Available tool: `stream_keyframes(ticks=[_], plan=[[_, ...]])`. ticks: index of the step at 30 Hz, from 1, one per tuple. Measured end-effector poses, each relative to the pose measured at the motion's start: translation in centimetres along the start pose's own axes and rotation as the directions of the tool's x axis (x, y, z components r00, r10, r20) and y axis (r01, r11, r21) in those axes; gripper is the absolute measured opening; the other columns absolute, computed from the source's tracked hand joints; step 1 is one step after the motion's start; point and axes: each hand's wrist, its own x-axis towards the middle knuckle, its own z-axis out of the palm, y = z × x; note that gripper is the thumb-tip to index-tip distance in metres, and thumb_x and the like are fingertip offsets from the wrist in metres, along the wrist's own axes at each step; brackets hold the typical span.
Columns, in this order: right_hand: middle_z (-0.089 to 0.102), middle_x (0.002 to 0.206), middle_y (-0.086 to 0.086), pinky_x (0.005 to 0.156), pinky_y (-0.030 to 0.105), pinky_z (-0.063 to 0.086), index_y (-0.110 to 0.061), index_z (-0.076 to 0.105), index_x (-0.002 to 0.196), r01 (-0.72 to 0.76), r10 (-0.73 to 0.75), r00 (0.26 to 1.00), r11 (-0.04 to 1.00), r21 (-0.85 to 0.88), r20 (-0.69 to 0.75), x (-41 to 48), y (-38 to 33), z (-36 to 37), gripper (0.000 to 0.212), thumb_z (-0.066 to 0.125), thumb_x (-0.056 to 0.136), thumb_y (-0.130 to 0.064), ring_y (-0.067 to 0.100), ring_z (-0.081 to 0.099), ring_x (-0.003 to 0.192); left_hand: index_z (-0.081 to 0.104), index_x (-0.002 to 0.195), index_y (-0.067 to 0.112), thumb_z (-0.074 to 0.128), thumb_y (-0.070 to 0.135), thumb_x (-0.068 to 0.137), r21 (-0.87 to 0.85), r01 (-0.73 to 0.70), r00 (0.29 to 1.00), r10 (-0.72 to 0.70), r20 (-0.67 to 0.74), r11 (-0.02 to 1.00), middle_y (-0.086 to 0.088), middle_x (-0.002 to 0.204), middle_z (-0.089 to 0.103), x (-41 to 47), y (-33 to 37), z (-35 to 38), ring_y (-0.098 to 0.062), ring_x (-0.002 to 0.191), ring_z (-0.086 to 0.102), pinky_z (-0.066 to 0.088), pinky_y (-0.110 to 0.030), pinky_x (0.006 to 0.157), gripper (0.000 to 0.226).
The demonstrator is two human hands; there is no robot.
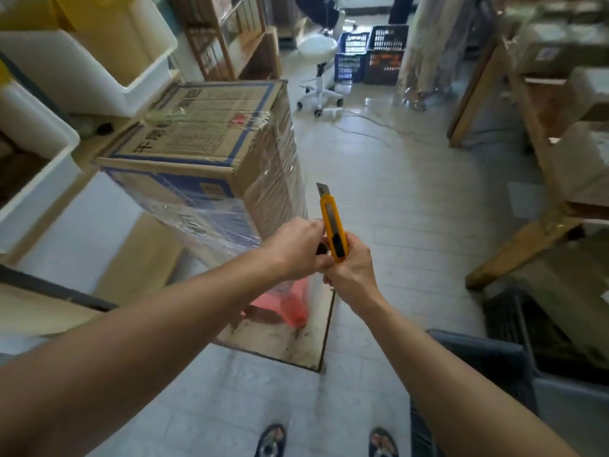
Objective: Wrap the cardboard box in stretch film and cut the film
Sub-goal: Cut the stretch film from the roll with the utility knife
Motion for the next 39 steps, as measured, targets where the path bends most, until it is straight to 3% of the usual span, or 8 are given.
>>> stream_keyframes(ticks=[6,11,15,17,22,28,35,39], plan=[[0.067,0.067,-0.006,0.043,0.030,0.049,-0.016,0.059,0.088,-0.018,0.014,0.990,1.000,-0.024,-0.142,-2.1,0.3,1.3,0.036,0.083,0.063,-0.005,0.014,0.060,0.048,0.052,0.069,0.026,0.070,0.037,0.083,0.098,-0.233,0.967,0.219,0.134,0.968,0.010,0.064,0.052,2.1,-1.3,0.1,-0.006,0.055,0.048,0.032,-0.018,0.047,0.026],[0.061,0.071,0.002,0.044,0.028,0.051,-0.021,0.058,0.086,0.002,-0.059,0.959,0.980,-0.200,-0.278,-3.2,-0.3,2.4,0.032,0.077,0.075,0.003,0.016,0.062,0.050,0.059,0.085,0.029,0.055,0.032,0.093,0.057,-0.374,0.893,0.343,0.292,0.926,0.017,0.065,0.050,2.2,-1.8,-0.1,-0.003,0.056,0.050,0.030,-0.013,0.047,0.008],[0.060,0.076,-0.005,0.051,0.024,0.053,-0.028,0.057,0.091,0.057,-0.165,0.918,0.955,-0.290,-0.361,-3.9,-1.0,2.2,0.031,0.084,0.075,-0.027,0.013,0.061,0.059,0.060,0.100,0.033,0.045,0.032,0.095,0.032,-0.339,0.908,0.318,0.273,0.940,0.008,0.072,0.060,2.7,-2.0,-0.3,-0.009,0.054,0.061,0.038,-0.015,0.041,0.016],[0.062,0.081,-0.002,0.062,0.028,0.055,-0.022,0.058,0.100,0.020,-0.131,0.915,0.959,-0.283,-0.381,-5.4,-0.2,1.8,0.030,0.077,0.082,-0.037,0.014,0.061,0.066,0.063,0.096,0.020,0.043,0.035,0.099,0.001,-0.323,0.908,0.309,0.282,0.947,0.000,0.080,0.067,2.9,-2.0,-0.2,-0.010,0.054,0.066,0.043,-0.016,0.041,0.026],[0.060,0.079,0.001,0.060,0.028,0.051,-0.025,0.053,0.114,-0.050,0.039,0.943,0.998,-0.024,-0.331,-10.4,3.3,2.5,0.014,0.045,0.103,-0.019,0.015,0.053,0.062,0.063,0.112,0.014,0.049,0.040,0.100,0.000,-0.331,0.904,0.317,0.287,0.944,-0.001,0.092,0.065,3.3,-2.3,-0.3,-0.010,0.062,0.067,0.044,-0.016,0.048,0.032],[0.057,0.069,-0.002,0.050,0.026,0.048,-0.026,0.051,0.111,-0.006,-0.078,0.975,0.927,-0.374,-0.209,-12.0,4.9,3.5,0.011,0.042,0.104,-0.024,0.011,0.054,0.055,0.068,0.114,0.012,0.059,0.030,0.094,0.103,-0.340,0.922,0.309,0.235,0.935,-0.005,0.106,0.069,3.9,-2.9,-0.8,-0.021,0.090,0.066,0.046,-0.021,0.057,0.029],[0.050,0.066,-0.002,0.044,0.028,0.046,-0.031,0.045,0.111,0.033,-0.172,0.959,0.857,-0.515,-0.226,-13.1,4.8,3.9,0.010,0.039,0.104,-0.033,0.020,0.050,0.054,0.066,0.108,0.005,0.057,0.035,0.096,0.110,-0.277,0.939,0.244,0.243,0.955,-0.010,0.099,0.070,4.4,-3.1,-1.3,-0.024,0.085,0.068,0.056,-0.032,0.067,0.033],[0.047,0.062,-0.009,0.042,0.021,0.036,-0.021,0.051,0.108,-0.020,-0.107,0.979,0.798,-0.602,-0.173,-14.0,5.5,4.8,0.010,0.044,0.103,-0.025,0.010,0.043,0.045,0.065,0.089,0.003,0.056,0.041,0.096,0.054,-0.199,0.944,0.176,0.278,0.979,-0.013,0.080,0.073,4.9,-2.6,-1.9,-0.023,0.066,0.070,0.054,-0.029,0.053,0.040]])
